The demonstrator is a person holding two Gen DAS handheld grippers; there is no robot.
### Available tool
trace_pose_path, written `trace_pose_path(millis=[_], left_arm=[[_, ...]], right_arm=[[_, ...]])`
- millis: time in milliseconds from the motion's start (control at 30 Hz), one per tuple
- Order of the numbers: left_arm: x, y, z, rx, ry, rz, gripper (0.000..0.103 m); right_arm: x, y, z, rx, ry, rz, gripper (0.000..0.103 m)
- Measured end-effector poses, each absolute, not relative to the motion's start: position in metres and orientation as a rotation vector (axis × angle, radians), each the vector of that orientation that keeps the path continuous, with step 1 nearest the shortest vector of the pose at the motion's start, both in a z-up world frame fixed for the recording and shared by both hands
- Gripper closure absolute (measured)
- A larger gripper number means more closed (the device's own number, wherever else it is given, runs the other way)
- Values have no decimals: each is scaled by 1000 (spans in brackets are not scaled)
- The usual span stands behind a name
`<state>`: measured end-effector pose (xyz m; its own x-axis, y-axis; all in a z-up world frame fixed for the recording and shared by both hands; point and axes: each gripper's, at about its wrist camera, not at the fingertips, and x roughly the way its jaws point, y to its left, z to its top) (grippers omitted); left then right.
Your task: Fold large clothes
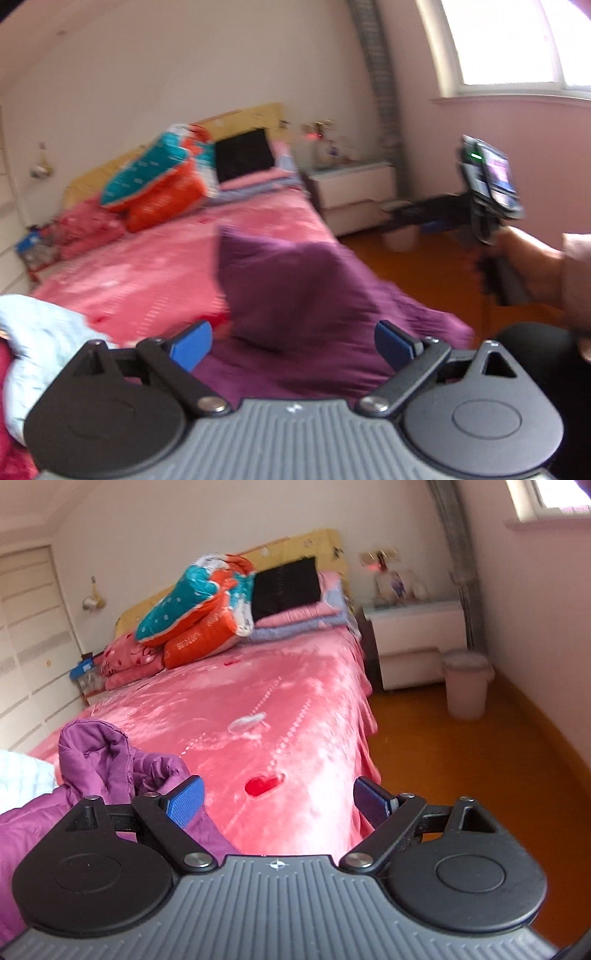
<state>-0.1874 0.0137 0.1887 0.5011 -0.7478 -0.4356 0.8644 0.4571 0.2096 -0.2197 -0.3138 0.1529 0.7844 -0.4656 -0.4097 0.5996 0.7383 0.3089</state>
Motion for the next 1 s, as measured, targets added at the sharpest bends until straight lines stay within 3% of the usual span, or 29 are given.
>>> trace_pose_path(millis=[267,467,600,667,767,1000], left_arm=[[-249,-24,151,610,298,-1042,9],[-242,-34,124,695,292,-854,25],[-230,-24,125,645,304,-793,29],[-222,-16,128,616,311,-757,40],[-212,-3,141,516,348,-704,47],[-149,26,161,354,377,-532,48]], right_arm=[[-273,-288,141,464,389,-499,0],[-287,-257,138,413,426,-429,0],[-294,-244,141,360,428,-378,0],[-297,-240,141,340,434,-345,0],[-300,-226,141,297,448,-284,0],[-296,-189,139,158,488,-133,0]])
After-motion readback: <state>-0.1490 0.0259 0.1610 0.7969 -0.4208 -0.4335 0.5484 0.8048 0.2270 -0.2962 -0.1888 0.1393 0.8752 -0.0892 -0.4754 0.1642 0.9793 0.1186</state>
